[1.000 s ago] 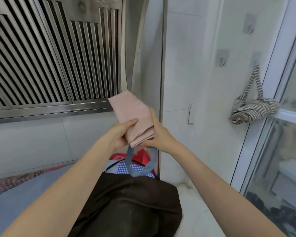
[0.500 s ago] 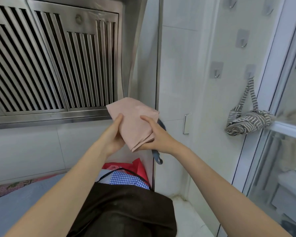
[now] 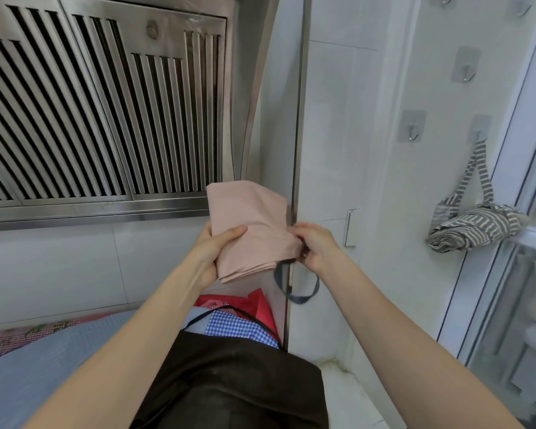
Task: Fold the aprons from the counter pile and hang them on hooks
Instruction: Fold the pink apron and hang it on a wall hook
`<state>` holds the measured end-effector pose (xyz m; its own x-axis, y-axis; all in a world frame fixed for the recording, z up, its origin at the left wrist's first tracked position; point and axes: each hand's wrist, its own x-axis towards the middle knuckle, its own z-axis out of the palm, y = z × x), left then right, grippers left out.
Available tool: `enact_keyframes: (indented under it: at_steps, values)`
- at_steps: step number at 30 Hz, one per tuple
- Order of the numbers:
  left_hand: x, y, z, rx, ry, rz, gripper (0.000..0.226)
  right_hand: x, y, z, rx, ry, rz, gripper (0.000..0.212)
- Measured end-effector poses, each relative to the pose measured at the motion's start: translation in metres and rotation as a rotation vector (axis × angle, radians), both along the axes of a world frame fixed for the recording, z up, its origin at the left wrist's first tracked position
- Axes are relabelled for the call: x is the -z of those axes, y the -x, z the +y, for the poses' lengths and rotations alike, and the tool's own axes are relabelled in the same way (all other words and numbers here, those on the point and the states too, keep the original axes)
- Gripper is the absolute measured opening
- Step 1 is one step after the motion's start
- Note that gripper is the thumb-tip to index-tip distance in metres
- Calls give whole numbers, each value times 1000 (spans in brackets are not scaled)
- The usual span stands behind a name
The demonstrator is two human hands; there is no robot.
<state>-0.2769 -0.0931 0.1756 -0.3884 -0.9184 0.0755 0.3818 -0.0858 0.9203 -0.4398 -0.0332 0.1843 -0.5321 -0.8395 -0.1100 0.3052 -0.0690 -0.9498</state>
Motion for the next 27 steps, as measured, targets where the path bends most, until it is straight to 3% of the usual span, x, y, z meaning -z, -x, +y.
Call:
enact_keyframes:
  at_steps: [4, 10, 13, 15, 17, 19, 22, 24, 27]
  values:
    - [-9, -3, -3, 22, 56, -1, 48, 9, 9, 10, -101, -302, 388, 14]
    - [-13, -13, -9, 95, 68, -84, 51, -15, 13, 11, -211, -540, 948, 61]
    - [-14, -16, -7, 100, 84, -101, 51, -24, 16, 3, -41, -509, 1144, 70]
    - [-16, -24, -8, 95, 72, -66, 50, -30, 20, 1, -48, -289, 859, 66]
    - [-16, -29, -6, 120, 47, -14, 51, -30, 11, 0, -312, -86, 410, 70]
    - [-14, -27, -1, 181, 30, 38, 53, -19, -7, -5, -519, 16, 139, 79]
    - [-11, -14, 7, 222, 27, 71, 63, -8, -31, -13, -606, 166, -130, 84]
    - [-11, -6, 9, 192, 40, 64, 65, -8, -35, -16, -578, 232, -206, 75]
    - [-9, 1, 8, 142, 153, -154, 56, -5, -36, -20, -559, 258, -223, 52]
